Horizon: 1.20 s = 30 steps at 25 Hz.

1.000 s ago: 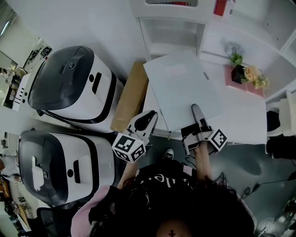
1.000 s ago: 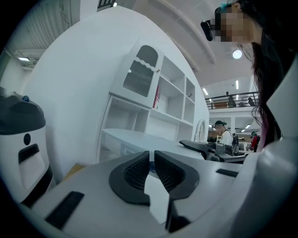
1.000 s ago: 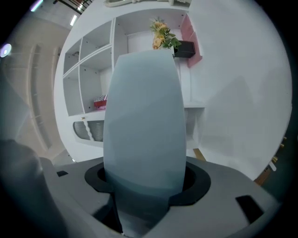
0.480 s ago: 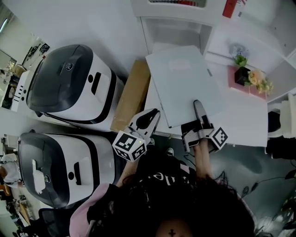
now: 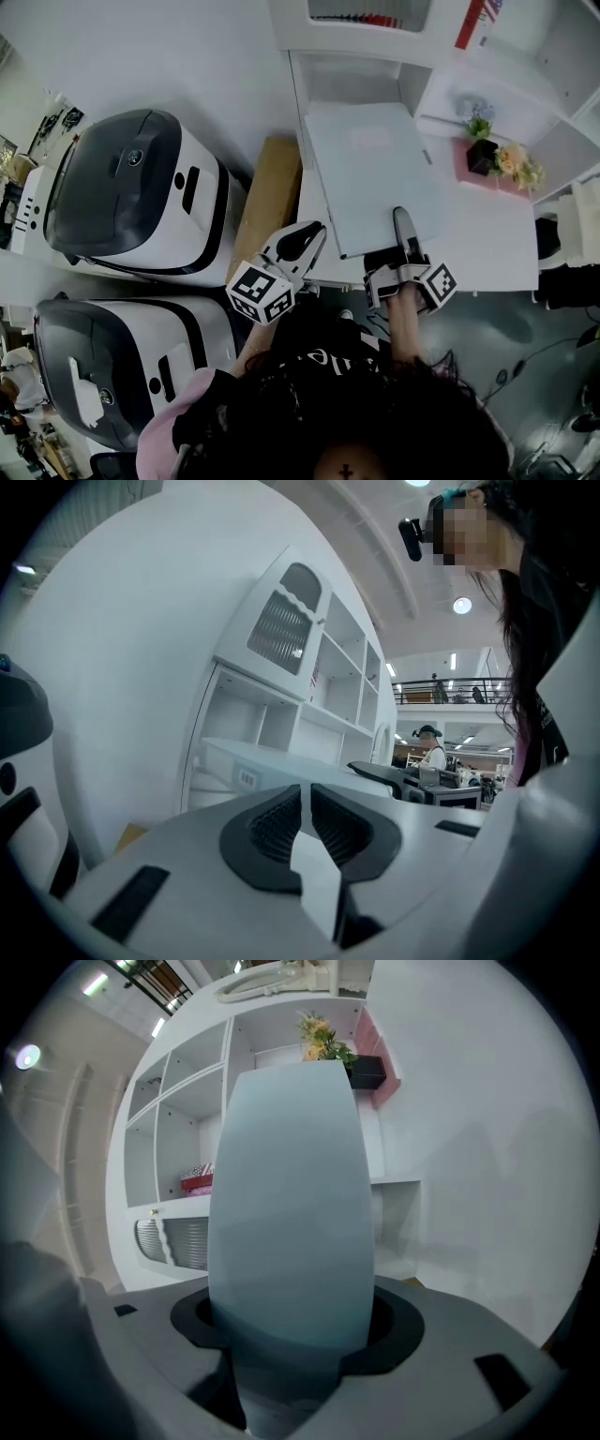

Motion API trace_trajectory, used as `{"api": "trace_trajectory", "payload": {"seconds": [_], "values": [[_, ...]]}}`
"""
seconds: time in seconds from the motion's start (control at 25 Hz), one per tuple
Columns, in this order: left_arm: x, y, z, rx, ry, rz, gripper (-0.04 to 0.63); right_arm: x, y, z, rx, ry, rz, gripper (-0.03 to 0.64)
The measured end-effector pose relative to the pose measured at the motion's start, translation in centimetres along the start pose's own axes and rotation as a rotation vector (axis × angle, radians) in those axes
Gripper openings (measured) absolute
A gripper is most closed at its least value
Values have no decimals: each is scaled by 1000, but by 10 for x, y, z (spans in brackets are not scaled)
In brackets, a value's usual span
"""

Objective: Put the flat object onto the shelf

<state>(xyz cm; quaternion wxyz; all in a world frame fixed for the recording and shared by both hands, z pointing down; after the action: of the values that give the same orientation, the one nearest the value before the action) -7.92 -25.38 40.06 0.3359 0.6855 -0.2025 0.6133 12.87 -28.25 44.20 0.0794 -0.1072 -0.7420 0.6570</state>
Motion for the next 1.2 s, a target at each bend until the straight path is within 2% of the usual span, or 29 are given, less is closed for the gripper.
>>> {"api": "trace_trajectory", "payload": {"seconds": [0.32,0.52,0.84,1.2], "values": [[-8,38,7,87,24,-4,45,26,-2,26,7,-122,13,316],[-11,60,9,116,32,-7,44,41,-9,43,23,-198,11,316],[-12,92,17,159,50,-4,46,47,-19,76,31,-224,-24,316],[-8,124,34,146,81,35,49,45,-33,123,49,-196,-62,316]]}}
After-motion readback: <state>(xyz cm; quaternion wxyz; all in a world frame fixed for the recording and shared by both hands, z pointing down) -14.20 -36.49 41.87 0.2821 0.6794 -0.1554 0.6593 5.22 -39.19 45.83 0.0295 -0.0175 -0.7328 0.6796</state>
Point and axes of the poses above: the fingertips, and each gripper's own axes: z forward along the fingers, y to its left, x out of its underside, the point moved 5 cm from there along -z, backward along the fingers, and after that the axes turned 4 degrees about -y, right-handed, at the moved point
